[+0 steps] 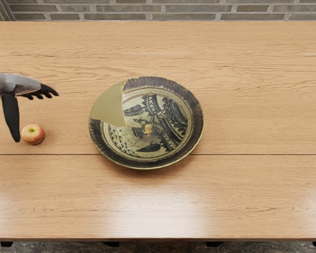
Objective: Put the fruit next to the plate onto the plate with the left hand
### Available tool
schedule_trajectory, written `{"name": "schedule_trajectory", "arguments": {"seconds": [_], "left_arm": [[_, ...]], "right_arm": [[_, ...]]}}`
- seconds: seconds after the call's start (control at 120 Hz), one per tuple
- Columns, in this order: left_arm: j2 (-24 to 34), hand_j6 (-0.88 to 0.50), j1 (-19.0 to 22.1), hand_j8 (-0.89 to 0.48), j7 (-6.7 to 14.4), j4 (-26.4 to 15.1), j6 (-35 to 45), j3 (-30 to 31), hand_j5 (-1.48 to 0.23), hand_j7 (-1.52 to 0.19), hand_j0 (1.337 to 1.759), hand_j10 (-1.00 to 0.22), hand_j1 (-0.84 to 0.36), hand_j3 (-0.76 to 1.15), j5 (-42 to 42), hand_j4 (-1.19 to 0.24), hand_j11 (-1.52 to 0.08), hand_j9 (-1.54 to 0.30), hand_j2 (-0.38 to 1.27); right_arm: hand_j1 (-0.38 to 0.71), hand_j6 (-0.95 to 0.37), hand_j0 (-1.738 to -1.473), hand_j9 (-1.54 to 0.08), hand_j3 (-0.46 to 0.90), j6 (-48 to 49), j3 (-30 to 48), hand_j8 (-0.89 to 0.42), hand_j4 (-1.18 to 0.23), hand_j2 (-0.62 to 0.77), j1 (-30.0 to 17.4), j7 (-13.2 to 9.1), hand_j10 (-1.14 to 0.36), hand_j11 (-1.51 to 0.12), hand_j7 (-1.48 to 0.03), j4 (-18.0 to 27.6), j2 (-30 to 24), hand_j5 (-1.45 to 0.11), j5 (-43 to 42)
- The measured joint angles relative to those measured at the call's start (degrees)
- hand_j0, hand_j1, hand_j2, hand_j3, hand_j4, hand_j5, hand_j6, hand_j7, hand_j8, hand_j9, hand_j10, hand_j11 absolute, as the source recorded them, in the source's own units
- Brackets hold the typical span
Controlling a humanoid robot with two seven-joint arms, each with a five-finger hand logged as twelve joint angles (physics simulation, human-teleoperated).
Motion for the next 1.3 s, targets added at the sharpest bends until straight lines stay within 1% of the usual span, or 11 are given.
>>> {"name": "schedule_trajectory", "arguments": {"seconds": [0.142, 0.217, 0.325, 0.542, 0.667, 0.767, 0.967, 1.033, 1.158, 1.2, 1.3], "left_arm": [[0.77, -0.12, 0.22, -0.12, 0.05, -2.32, 0.0, 0.35, -0.15, -0.15, 1.658, -0.12, 0.22, 0.0, 0.33, -0.12, -0.15, -0.15, 0.02], [1.28, -0.15, 4.38, -0.14, 0.06, -3.61, 0.0, 0.65, -0.18, -0.18, 1.658, -0.14, 0.19, 0.0, 2.7, -0.14, -0.18, -0.18, 0.03], [2.37, -0.17, 5.71, -0.17, 0.07, -6.13, 0.0, 0.83, -0.21, -0.21, 1.658, -0.17, 0.16, 0.0, 7.07, -0.17, -0.21, -0.21, 0.03], [2.58, -0.19, 5.65, -0.19, 0.07, -9.05, 0.01, 0.5, -0.24, -0.24, 1.658, -0.19, 0.13, 0.0, 11.94, -0.19, -0.24, -0.24, 0.04], [2.77, -0.2, 5.92, -0.2, 0.07, -9.52, 1.11, 0.02, -0.25, -0.25, 1.658, -0.2, 0.12, 0.0, 13.03, -0.2, -0.25, -0.25, 0.04], [2.65, -0.2, 8.32, -0.2, 0.07, -9.61, 6.25, 0.09, -0.25, -0.25, 1.658, -0.2, 0.12, 0.0, 16.76, -0.2, -0.25, -0.25, 0.04], [2.14, -0.21, 8.83, -0.21, 0.07, -9.28, 11.85, 0.21, -0.26, -0.26, 1.658, -0.21, 0.11, 0.0, 20.21, -0.21, -0.26, -0.26, 0.04], [1.77, -0.21, 11.97, -0.21, 0.07, -9.22, 14.25, 0.24, -0.26, -0.26, 1.658, -0.21, 0.11, 0.0, 22.53, -0.21, -0.26, -0.26, 0.04], [1.68, -0.21, 12.35, -0.21, 0.07, -9.1, 17.15, 0.26, -0.26, -0.26, 1.658, -0.21, 0.11, 0.0, 24.92, -0.21, -0.26, -0.26, 0.04], [-0.18, -0.21, 13.16, -0.21, 0.07, -9.05, 17.59, 0.3, -0.26, -0.26, 1.658, -0.21, 0.11, 0.0, 25.27, -0.21, -0.26, -0.26, 0.04], [-1.05, -0.21, 13.42, -0.21, 0.07, -8.71, 18.18, 0.45, -0.26, -0.26, 1.658, -0.21, 0.11, 0.0, 25.74, -0.21, -0.26, -0.26, 0.04]], "right_arm": [[-0.33, -0.01, -1.658, -0.02, 0.0, 0.0, 0.0, -0.01, -0.01, 0.0, -0.01, 0.0, -0.01, -0.02, -0.02, -0.01, 0.0, -0.02, 0.0], [-0.33, -0.01, -1.658, -0.02, 0.0, 0.0, 0.0, -0.01, -0.01, 0.0, 0.0, 0.0, -0.01, -0.02, -0.02, -0.01, 0.0, -0.02, 0.0], [-0.33, -0.01, -1.658, -0.02, 0.0, 0.0, 0.0, -0.01, -0.01, 0.0, -0.01, 0.0, -0.01, -0.02, -0.02, -0.01, 0.0, -0.02, 0.0], [-0.33, -0.01, -1.658, -0.02, 0.0, 0.0, 0.0, -0.01, -0.01, 0.0, 0.01, 0.0, -0.01, -0.02, -0.02, -0.01, 0.0, -0.02, -0.02], [-0.33, -0.01, -1.658, -0.02, 0.0, 0.0, 0.0, -0.01, -0.01, 0.0, 0.0, 0.0, -0.01, -0.02, -0.02, 0.0, 0.0, -0.02, 0.0], [-0.33, -0.01, -1.658, -0.02, 0.0, 0.0, 0.0, -0.01, -0.01, 0.0, 0.0, 0.0, -0.01, -0.02, -0.02, 0.02, 0.0, -0.02, -0.01], [-0.33, -0.01, -1.658, -0.02, 0.0, 0.0, -0.07, -0.01, -0.01, 0.0, 0.0, 0.0, -0.01, -0.02, -0.02, 0.07, 0.0, -0.02, -0.01], [-0.33, -0.01, -1.658, -0.02, 0.0, 0.0, -0.08, -0.01, -0.01, 0.0, 0.01, 0.0, -0.01, -0.02, -0.02, 0.07, 0.0, -0.02, -0.01], [-0.33, -0.01, -1.658, -0.02, 0.0, 0.0, -0.08, -0.01, -0.01, 0.0, 0.01, 0.0, -0.01, -0.02, -0.02, 0.11, 0.0, -0.02, 0.0], [-0.33, -0.01, -1.658, -0.02, 0.0, 0.0, -0.09, -0.01, -0.01, 0.0, 0.01, 0.0, -0.01, -0.02, -0.02, 0.13, 0.0, -0.02, 0.0], [-0.33, -0.01, -1.658, -0.02, 0.0, 0.0, -0.09, -0.01, -0.01, 0.0, 0.0, 0.0, -0.01, -0.02, -0.02, 0.15, 0.0, -0.02, -0.01]]}}
